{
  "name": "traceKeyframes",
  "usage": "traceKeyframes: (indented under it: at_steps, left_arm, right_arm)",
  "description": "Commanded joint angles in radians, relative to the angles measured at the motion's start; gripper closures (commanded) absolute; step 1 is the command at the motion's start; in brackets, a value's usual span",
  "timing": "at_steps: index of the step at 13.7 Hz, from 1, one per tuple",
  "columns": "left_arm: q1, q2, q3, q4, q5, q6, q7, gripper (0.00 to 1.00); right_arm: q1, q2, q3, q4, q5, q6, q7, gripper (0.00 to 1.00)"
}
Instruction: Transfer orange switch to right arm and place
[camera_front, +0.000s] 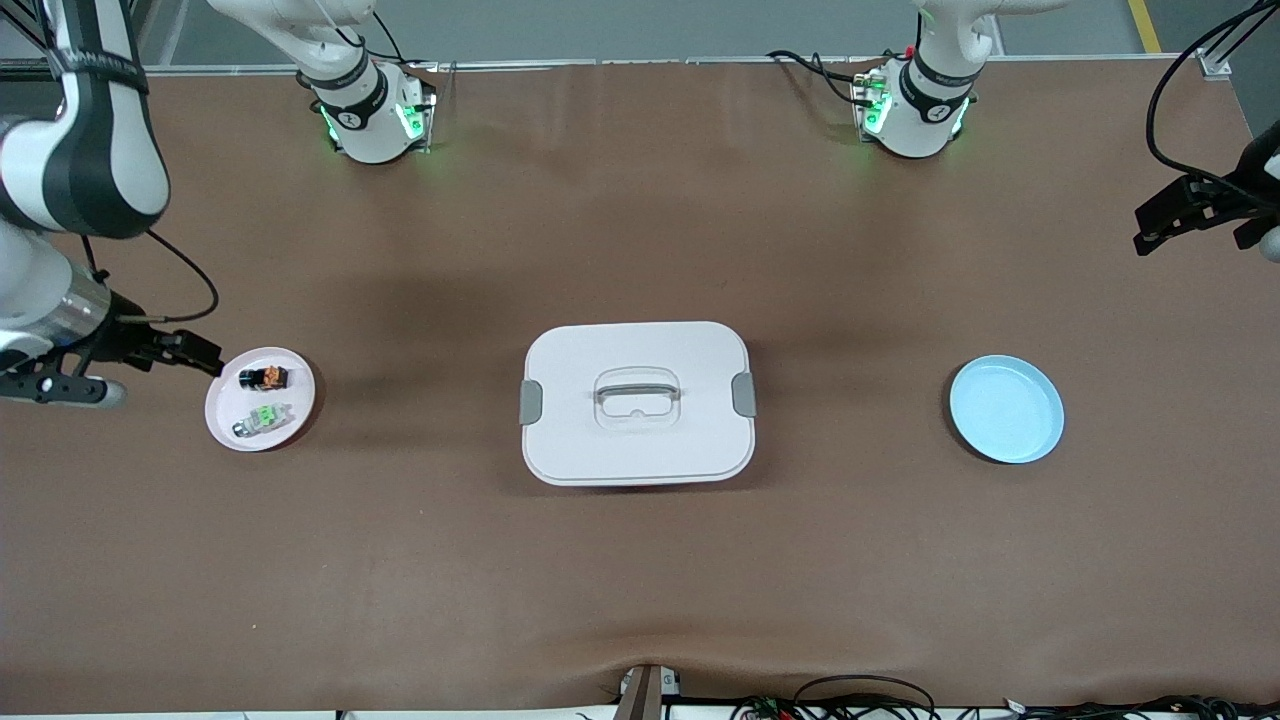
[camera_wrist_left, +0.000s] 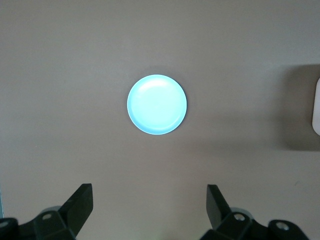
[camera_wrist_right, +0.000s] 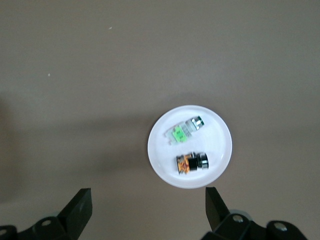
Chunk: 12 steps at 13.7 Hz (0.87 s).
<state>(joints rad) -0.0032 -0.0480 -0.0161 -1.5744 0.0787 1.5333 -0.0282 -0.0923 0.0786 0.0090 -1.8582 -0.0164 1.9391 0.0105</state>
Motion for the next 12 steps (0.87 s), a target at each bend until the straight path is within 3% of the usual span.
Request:
traceKeyframes:
  at_steps: [1,6,12]
  left_arm:
    - [-0.006,-0.015,0.004,-0.004,-0.014,-0.012,0.020,0.00]
    - [-0.008,-0.007,0.004,-0.003,-0.014,-0.012,0.019,0.00]
    - [-0.009,-0.004,0.004,-0.001,-0.014,-0.009,0.017,0.00]
  right_arm:
    - [0.003,-0.022,-0.001,0.106,0.010,-0.133,0.013,0.00]
    - [0.002,-0.022,-0.004,0.298,0.004,-0.299,0.013,0.00]
    - [0.000,-0.029,-0.003,0.341,0.015,-0.374,0.011,0.00]
